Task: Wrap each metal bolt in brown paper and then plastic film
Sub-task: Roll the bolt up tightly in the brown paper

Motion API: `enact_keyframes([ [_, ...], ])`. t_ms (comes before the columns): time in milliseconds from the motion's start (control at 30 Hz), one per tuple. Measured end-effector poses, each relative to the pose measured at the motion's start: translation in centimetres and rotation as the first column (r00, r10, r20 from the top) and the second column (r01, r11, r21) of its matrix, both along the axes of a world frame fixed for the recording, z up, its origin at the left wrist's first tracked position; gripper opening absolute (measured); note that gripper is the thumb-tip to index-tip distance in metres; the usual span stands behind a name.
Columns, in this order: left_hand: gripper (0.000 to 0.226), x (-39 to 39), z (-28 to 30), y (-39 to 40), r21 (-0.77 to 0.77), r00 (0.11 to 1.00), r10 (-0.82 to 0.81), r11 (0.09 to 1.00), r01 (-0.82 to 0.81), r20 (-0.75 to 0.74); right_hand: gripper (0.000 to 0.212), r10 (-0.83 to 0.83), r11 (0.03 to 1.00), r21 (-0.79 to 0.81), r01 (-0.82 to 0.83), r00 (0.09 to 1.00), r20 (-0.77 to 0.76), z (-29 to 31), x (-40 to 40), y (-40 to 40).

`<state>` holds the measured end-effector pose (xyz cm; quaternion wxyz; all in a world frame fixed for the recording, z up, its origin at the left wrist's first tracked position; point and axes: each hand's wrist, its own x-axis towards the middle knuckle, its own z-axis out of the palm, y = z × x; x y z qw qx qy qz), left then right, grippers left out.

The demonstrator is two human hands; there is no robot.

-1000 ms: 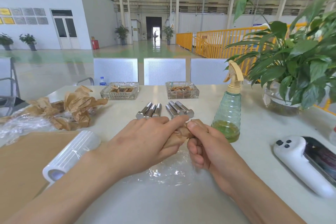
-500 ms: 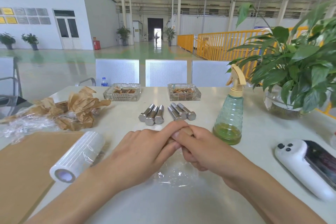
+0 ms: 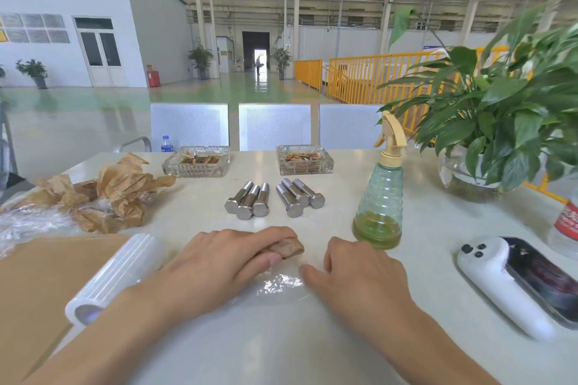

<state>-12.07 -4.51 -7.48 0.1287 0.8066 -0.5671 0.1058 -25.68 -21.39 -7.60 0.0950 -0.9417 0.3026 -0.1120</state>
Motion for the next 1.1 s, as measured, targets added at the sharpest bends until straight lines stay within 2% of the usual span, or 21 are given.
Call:
enact_keyframes([
  [133, 0.039, -0.2, -0.2, -0.2, -0.017, 0.999, -0.017, 1.0, 0.016, -0.041, 0.019, 0.01, 0.99, 0.143, -0.009, 1.0, -0.006, 0.0, 0.3, -0.5],
  [233, 0.041, 0.0, 0.2, 0.0, -0.069, 0.998, -0.012, 0.998, 0.008, -0.058, 0.02, -0.02, 0.972, 0.234, 0.025, 1.0, -0.023, 0.6, -0.3, -1.2],
  [367, 0.042, 0.4, 1.1, 0.2, -0.12, 0.994, 0.014, 0.992, -0.026, -0.105, 0.011, -0.033, 0.968, 0.247, 0.047, 0.998, -0.061, 1.2, -1.3, -1.4],
  [467, 0.039, -0.2, 1.7, -0.2, -0.063, 0.998, -0.007, 0.998, 0.003, -0.055, 0.012, -0.035, 0.968, 0.245, 0.054, 0.996, -0.081, 1.4, -2.2, -1.4],
  [567, 0.04, -1.0, 1.4, -0.8, 0.072, 0.999, -0.043, 0.996, 0.042, 0.013, 0.021, -0.05, 0.951, 0.302, 0.066, 0.997, -0.059, 1.3, -3.3, -2.4],
  [633, 0.039, -1.4, 0.8, -1.0, 0.143, 0.997, -0.065, 0.988, 0.058, 0.042, 0.016, -0.038, 0.888, 0.459, 0.026, 0.999, 0.017, 1.1, -3.9, -3.1],
  [733, 0.039, -2.2, 0.0, -1.3, 0.158, 0.989, -0.111, 0.983, 0.094, 0.102, 0.009, -0.073, 0.691, 0.72, -0.058, 0.986, 0.149, 1.0, -4.3, -4.0],
  [833, 0.036, -2.7, -0.5, -1.5, 0.122, 0.98, -0.135, 0.986, 0.118, 0.143, 0.012, -0.134, 0.526, 0.84, -0.13, 0.963, 0.233, 1.1, -4.5, -4.4],
  [933, 0.038, -3.0, -0.9, -1.5, 0.092, 0.975, -0.14, 0.988, 0.125, 0.171, 0.01, -0.163, 0.384, 0.895, -0.227, 0.938, 0.308, 0.9, -4.5, -3.9],
  [1000, 0.036, -3.2, -0.8, -1.5, 0.069, 0.976, -0.121, 0.991, 0.11, 0.18, 0.01, -0.198, 0.345, 0.894, -0.286, 0.909, 0.368, 0.8, -4.2, -3.1],
  [1100, 0.032, -3.6, -0.8, -1.5, 0.068, 0.975, -0.077, 0.996, 0.064, 0.209, 0.014, -0.235, 0.421, 0.854, -0.307, 0.872, 0.429, 0.9, -3.4, -1.3],
])
